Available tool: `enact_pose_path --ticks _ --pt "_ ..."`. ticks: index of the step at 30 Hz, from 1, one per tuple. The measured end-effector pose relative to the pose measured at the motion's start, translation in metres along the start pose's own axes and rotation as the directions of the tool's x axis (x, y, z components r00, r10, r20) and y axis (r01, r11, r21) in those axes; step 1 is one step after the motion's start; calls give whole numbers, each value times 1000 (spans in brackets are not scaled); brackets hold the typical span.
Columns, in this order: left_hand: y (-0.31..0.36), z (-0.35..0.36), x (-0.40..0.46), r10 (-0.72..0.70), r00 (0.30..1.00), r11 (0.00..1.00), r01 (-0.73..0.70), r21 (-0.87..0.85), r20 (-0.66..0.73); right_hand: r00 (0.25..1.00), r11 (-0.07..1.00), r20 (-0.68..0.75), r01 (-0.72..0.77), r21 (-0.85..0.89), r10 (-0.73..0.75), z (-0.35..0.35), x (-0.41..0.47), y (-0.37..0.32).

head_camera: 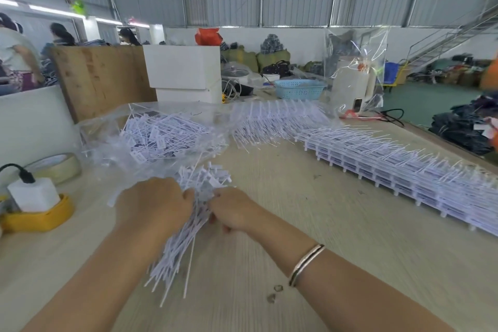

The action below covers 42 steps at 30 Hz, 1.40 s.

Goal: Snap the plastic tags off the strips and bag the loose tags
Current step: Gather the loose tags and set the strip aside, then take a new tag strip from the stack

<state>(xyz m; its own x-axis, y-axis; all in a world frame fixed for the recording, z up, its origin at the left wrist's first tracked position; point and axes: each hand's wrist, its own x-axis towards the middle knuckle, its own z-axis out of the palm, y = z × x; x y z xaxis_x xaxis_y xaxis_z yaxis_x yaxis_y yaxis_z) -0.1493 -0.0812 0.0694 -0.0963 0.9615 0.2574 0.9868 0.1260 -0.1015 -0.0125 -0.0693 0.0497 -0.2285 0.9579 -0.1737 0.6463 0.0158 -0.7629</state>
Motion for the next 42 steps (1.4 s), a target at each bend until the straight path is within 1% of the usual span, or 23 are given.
enact_pose_path --ticks 1,3,5,7,10,12,13,15,16,18,20,23,25,28,30,32,34,38,40,42 --pt "12 -4 -3 33 999 999 -33 5 -32 999 999 -35 23 24 -22 -9 0 6" --pt "38 -8 -8 146 987 989 -148 -23 -70 981 995 -186 66 76 -51 -32 -2 20" --pt "69 -4 -11 272 960 959 -276 -62 -66 940 993 -337 88 75 -58 -54 -4 37" --pt "105 4 -13 349 936 929 -352 -114 -43 897 998 -438 66 11 -54 -75 -5 56" --pt "146 17 -12 393 918 900 -395 -181 -52 823 985 -567 -80 -154 -22 -107 -4 89" --pt "154 29 -7 388 921 908 -389 -155 -40 781 938 -624 -199 -285 -24 -129 -3 109" --pt "152 34 -2 375 927 919 -375 -122 -28 763 894 -645 -262 -364 -40 -140 -2 118" --pt "141 44 8 320 947 943 -320 -89 -14 732 779 -678 -384 -496 -71 -158 2 134" --pt "134 47 13 298 954 950 -298 -90 -12 718 731 -692 -431 -528 -76 -166 5 140" --pt "122 53 21 282 959 955 -282 -97 -9 705 663 -706 -498 -560 -67 -178 9 148" --pt "114 58 25 274 962 957 -274 -100 -13 704 616 -710 -550 -564 -22 -188 14 156" --pt "110 60 26 276 959 953 -281 -111 -62 671 626 -731 -624 -467 124 -197 18 165" --pt "116 58 22 327 934 924 -348 -157 -143 654 621 -731 -658 -426 192 -200 19 168" --pt "133 53 8 455 855 817 -512 -264 -249 649 578 -741 -677 -457 175 -203 21 172" --pt "143 53 2 521 818 756 -575 -311 -244 637 575 -749 -687 -445 181 -207 22 175" --pt "147 52 3 537 819 737 -572 -359 -202 630 581 -749 -694 -425 205 -208 22 177" --pt "147 52 6 525 835 731 -541 -417 -163 624 576 -759 -695 -431 185 -207 22 179" --pt "143 58 6 521 838 712 -531 -459 -161 592 585 -793 -697 -414 144 -206 20 173" --pt "142 60 6 516 843 703 -519 -487 -153 597 613 -784 -687 -390 171 -210 19 165" --pt "143 60 7 507 851 695 -497 -520 -136 627 632 -758 -664 -400 180 -211 20 159"
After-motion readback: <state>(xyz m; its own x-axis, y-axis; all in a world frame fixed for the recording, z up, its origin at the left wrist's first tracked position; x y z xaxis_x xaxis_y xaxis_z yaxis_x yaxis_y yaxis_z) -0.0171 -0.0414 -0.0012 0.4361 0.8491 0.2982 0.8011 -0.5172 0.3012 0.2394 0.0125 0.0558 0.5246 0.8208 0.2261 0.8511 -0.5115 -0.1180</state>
